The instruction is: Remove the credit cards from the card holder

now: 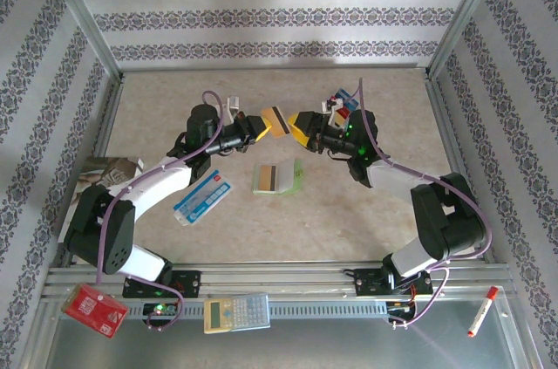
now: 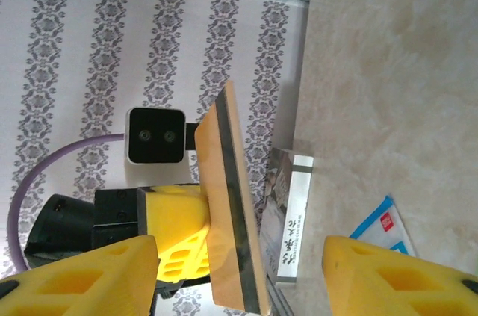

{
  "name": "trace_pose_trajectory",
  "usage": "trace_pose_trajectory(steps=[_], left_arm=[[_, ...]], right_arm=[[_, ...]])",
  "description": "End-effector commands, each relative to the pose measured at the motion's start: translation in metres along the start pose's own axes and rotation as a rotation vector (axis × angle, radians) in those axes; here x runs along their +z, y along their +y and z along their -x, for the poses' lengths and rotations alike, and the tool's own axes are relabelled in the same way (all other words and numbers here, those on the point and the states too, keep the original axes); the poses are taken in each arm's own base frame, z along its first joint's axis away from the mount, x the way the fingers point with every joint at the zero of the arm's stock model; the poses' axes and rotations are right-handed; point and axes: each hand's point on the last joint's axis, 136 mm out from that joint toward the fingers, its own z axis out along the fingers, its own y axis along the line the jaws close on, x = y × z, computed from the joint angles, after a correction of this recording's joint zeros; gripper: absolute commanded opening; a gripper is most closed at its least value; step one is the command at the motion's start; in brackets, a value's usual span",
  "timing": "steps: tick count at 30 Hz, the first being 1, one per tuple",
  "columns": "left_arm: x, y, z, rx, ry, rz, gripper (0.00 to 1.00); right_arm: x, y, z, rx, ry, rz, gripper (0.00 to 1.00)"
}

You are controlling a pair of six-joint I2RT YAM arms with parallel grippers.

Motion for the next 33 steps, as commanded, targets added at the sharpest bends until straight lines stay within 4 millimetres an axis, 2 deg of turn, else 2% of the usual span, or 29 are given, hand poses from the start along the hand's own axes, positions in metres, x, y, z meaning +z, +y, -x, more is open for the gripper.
trace_pose_trajectory(steps=[1,6,11,14,16,17,20,23,27,31,33], left_arm=[[0.001,-0.021,-0.003,0.01,0.008,-0.076,0.0],[0.002,-0.024,-0.005,0.005,0.021,-0.093,0.0],[0.0,-0.024,-0.007,0.004,0.027,-0.102,0.0],[-0.002,-0.018,-0.009,0.007,0.028,-0.078,0.0],[-0.004,-0.013,-0.008,0.003,0.02,-0.056,0.03],[-0.005,-0.009,-0.007,0.003,0.018,-0.044,0.1],[-0.012,0.006,-0.003,0.0,-0.009,0.013,0.34],[-0.026,0.042,0.005,0.002,-0.051,0.149,0.52],[-0.055,0.089,0.006,0.056,-0.084,0.388,0.66],[-0.073,0.111,0.002,0.116,-0.073,0.534,0.76],[-0.075,0.117,-0.001,0.128,-0.056,0.551,0.79]], right_arm=[[0.006,0.029,-0.005,-0.051,0.049,0.088,0.57],[0.01,0.037,-0.01,-0.065,0.074,0.108,0.4],[0.011,0.04,-0.007,-0.071,0.069,0.114,0.28],[0.013,0.043,-0.006,-0.064,0.073,0.119,0.13],[0.012,0.043,-0.004,-0.072,0.071,0.115,0.06],[0.012,0.041,-0.003,-0.075,0.067,0.106,0.01],[0.008,0.031,0.002,-0.1,0.05,0.064,0.0],[0.0,0.007,0.012,-0.148,0.037,-0.038,0.0],[-0.022,-0.033,0.031,-0.281,0.02,-0.282,0.0],[-0.048,-0.056,0.051,-0.505,0.029,-0.564,0.0],[-0.062,-0.066,0.066,-0.612,0.02,-0.695,0.0]])
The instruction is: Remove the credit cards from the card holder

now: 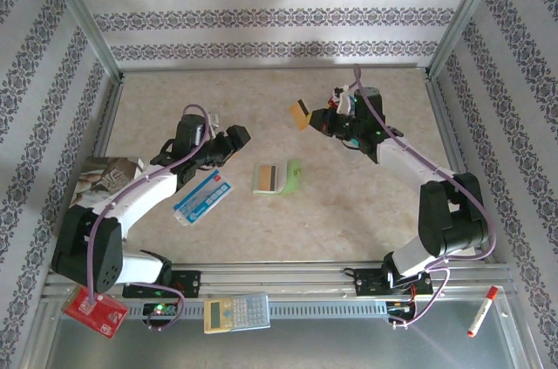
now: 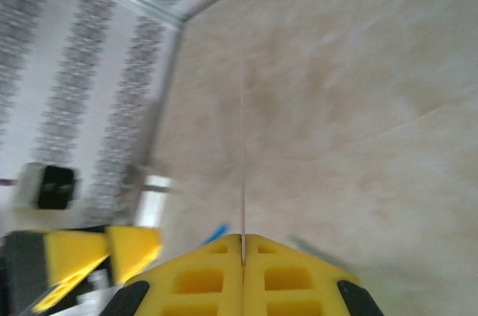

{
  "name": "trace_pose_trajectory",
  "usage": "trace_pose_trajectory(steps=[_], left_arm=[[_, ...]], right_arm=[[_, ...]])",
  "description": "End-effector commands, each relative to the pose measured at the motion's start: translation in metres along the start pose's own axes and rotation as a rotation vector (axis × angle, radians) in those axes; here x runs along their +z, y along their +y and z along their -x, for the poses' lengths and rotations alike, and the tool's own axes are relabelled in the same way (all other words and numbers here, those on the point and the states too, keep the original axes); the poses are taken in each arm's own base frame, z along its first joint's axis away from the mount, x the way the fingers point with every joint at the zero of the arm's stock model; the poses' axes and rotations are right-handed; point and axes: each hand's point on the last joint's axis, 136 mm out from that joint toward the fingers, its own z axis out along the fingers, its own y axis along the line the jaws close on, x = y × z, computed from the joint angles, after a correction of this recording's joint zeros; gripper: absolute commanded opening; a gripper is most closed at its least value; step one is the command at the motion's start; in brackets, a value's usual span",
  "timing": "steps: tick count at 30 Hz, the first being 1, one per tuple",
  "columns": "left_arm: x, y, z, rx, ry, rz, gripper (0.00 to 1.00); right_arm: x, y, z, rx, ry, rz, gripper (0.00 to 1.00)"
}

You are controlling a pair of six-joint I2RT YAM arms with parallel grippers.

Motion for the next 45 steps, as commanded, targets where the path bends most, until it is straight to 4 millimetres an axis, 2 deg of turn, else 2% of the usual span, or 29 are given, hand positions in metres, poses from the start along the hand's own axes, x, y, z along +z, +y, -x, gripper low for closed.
trace_pose_trajectory(steps=[1,3,6,12,16,20,26,34,45], left_arm=[[-0.004,0.03,-0.009,0.078,0.031,0.13,0.79],[0.003,0.025,-0.017,0.068,0.074,0.081,0.8],[0.015,0.016,-0.027,0.057,0.114,0.027,0.79],[0.037,0.011,-0.049,0.047,0.187,-0.002,0.79],[0.052,0.006,-0.064,0.033,0.23,-0.029,0.78],[0.067,-0.004,-0.079,0.031,0.273,-0.062,0.76],[0.087,-0.014,-0.091,0.031,0.325,-0.079,0.73],[0.098,-0.02,-0.102,0.031,0.365,-0.091,0.71],[0.101,-0.019,-0.107,0.027,0.379,-0.091,0.7]], right_arm=[[-0.024,-0.04,0.002,-0.307,0.046,-0.303,0.0],[-0.03,-0.053,0.015,-0.393,0.034,-0.401,0.0],[-0.033,-0.063,0.031,-0.514,0.027,-0.485,0.0],[-0.033,-0.081,0.058,-0.585,0.052,-0.515,0.0],[-0.028,-0.1,0.061,-0.623,0.119,-0.534,0.0],[-0.028,-0.111,0.066,-0.633,0.132,-0.521,0.0],[-0.015,-0.111,0.07,-0.636,0.141,-0.445,0.0],[0.001,-0.121,0.07,-0.652,0.165,-0.431,0.0],[0.012,-0.132,0.074,-0.746,0.187,-0.469,0.0]])
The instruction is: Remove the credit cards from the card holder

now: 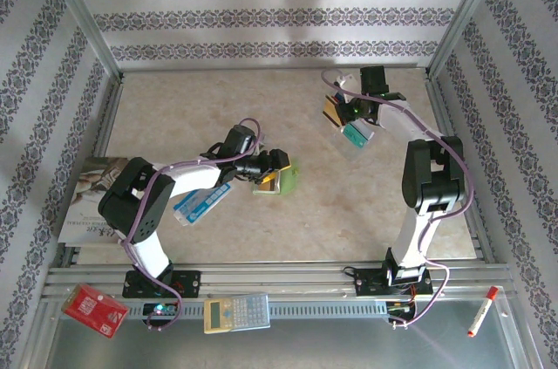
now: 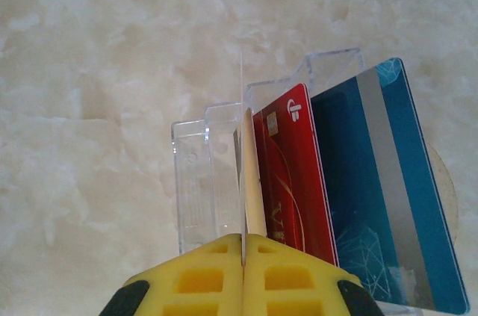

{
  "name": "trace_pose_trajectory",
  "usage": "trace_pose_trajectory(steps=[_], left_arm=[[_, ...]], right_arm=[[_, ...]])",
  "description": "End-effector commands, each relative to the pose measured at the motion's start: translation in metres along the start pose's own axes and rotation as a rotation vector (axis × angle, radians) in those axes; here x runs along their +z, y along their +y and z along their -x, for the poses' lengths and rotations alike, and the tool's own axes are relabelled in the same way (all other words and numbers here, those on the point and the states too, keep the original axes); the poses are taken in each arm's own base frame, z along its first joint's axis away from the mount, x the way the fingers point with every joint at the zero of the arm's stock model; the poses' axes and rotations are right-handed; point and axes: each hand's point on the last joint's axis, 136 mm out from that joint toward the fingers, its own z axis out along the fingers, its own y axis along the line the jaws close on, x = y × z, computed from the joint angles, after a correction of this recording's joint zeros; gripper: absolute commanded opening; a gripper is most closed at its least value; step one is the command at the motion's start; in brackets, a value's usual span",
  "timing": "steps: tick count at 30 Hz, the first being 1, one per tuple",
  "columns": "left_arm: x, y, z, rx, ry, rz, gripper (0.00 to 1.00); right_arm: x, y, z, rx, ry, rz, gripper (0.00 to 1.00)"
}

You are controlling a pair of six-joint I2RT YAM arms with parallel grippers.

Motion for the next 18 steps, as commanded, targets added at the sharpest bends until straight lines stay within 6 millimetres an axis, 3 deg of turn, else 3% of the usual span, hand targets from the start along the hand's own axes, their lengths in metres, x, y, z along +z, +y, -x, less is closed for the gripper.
trace_pose_trajectory(steps=[1,18], left_arm=[[0.004,-0.014,0.0,0.02,0.004,-0.042,0.7],[0.008,-0.008,-0.004,0.003,0.022,-0.032,0.69]], right_arm=[[0.003,-0.001,0.013,-0.073,-0.023,-0.018,0.0],[0.019,-0.001,-0.001,-0.125,0.016,-0.034,0.07]])
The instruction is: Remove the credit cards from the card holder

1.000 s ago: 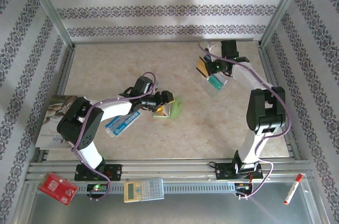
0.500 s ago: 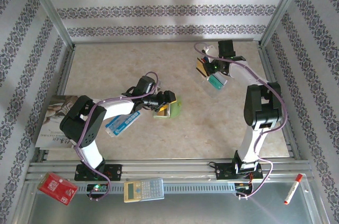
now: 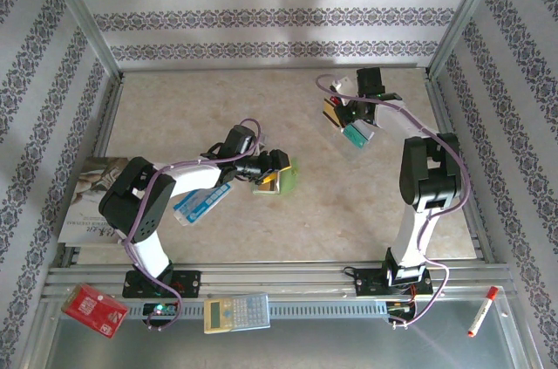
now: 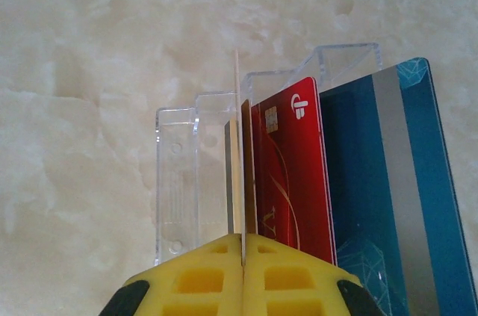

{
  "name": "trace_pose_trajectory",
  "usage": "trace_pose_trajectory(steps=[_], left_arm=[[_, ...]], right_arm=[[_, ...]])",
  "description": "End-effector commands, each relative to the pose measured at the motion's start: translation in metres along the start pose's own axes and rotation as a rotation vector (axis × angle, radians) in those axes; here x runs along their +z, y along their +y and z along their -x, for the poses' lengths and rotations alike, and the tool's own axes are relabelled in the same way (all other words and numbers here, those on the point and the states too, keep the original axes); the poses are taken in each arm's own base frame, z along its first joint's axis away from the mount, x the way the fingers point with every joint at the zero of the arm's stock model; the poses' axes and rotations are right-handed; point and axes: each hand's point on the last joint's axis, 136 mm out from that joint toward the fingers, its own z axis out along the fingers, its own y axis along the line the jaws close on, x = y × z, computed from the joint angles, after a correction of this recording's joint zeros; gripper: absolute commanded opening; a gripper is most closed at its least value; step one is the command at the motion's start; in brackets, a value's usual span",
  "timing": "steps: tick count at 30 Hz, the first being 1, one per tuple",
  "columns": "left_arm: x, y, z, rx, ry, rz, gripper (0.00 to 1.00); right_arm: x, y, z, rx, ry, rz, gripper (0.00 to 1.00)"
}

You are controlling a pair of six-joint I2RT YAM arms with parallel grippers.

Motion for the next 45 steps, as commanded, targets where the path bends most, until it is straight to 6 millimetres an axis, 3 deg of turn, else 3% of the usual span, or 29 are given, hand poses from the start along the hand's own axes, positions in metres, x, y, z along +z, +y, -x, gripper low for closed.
trace_pose_trajectory(steps=[1,10,20,24,28,34,39,45], left_arm=[[0.007,-0.009,-0.002,0.009,0.011,-0.032,0.69],[0.007,-0.009,-0.002,0.006,0.014,-0.032,0.69],[0.008,-0.008,-0.003,0.005,0.018,-0.031,0.68],[0.009,-0.009,-0.004,0.008,0.021,-0.036,0.68],[0.01,-0.015,-0.006,0.015,0.029,-0.046,0.67],[0.012,-0.029,-0.006,0.043,0.032,-0.067,0.66],[0.023,-0.026,-0.006,0.05,0.041,-0.051,0.66],[0.034,-0.017,-0.005,0.041,0.05,-0.045,0.63]], right_arm=[[0.008,0.002,0.006,-0.032,-0.016,-0.011,0.08],[0.012,-0.003,0.007,-0.021,-0.022,-0.034,0.12],[0.004,-0.008,0.003,-0.014,-0.019,-0.057,0.18],[-0.013,-0.002,0.016,0.005,-0.07,-0.039,0.18],[-0.043,0.006,0.034,0.06,-0.151,-0.025,0.19],[-0.085,0.023,0.045,0.226,-0.235,0.008,0.29],[-0.104,0.034,0.034,0.47,-0.244,0.009,0.33],[-0.125,0.075,0.012,0.643,-0.238,0.124,0.33]])
